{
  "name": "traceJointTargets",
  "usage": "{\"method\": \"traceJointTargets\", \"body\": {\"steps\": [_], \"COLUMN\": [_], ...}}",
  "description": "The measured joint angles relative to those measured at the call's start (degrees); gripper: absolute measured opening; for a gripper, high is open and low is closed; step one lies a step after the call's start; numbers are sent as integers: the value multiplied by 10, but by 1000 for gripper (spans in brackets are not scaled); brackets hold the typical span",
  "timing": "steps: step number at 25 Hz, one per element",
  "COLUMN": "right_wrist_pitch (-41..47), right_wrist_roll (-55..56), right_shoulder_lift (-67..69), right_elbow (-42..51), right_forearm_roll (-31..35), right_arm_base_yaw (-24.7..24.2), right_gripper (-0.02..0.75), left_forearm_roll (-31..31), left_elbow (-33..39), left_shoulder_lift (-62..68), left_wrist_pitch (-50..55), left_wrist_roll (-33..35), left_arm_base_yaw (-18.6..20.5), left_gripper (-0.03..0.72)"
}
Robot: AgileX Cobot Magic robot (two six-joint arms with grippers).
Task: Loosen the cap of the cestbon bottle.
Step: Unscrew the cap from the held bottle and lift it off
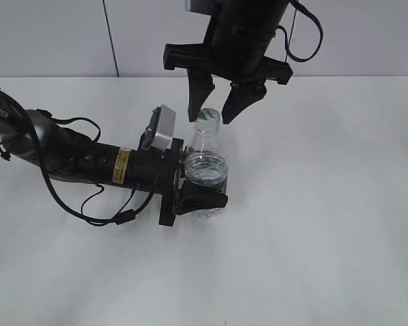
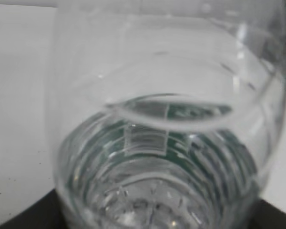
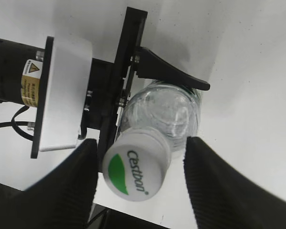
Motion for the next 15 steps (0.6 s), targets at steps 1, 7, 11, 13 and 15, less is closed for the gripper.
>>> {"method": "traceJointTargets", "body": {"steps": [1,7,11,13,15], "right_wrist_pitch": [0,0,0,0,-1], "right_wrist_roll": [0,0,-7,-16,-37], "right_shoulder_lift": [0,0,0,0,0], "right_elbow": [0,0,0,0,0], "right_forearm_roll": [0,4,4,5,6], "right_arm_base_yaw": [0,0,0,0,0], "right_gripper": [390,307,305,305,305], "left_forearm_roll": [0,-1,-1,-1,-1], "left_elbow": [0,0,0,0,0], "left_shoulder_lift": [0,0,0,0,0], "left_wrist_pitch": [0,0,0,0,0], "left_wrist_roll": [0,0,0,0,0], "left_arm_base_yaw": [0,0,0,0,0], "left_gripper": [407,407,407,407,407]}}
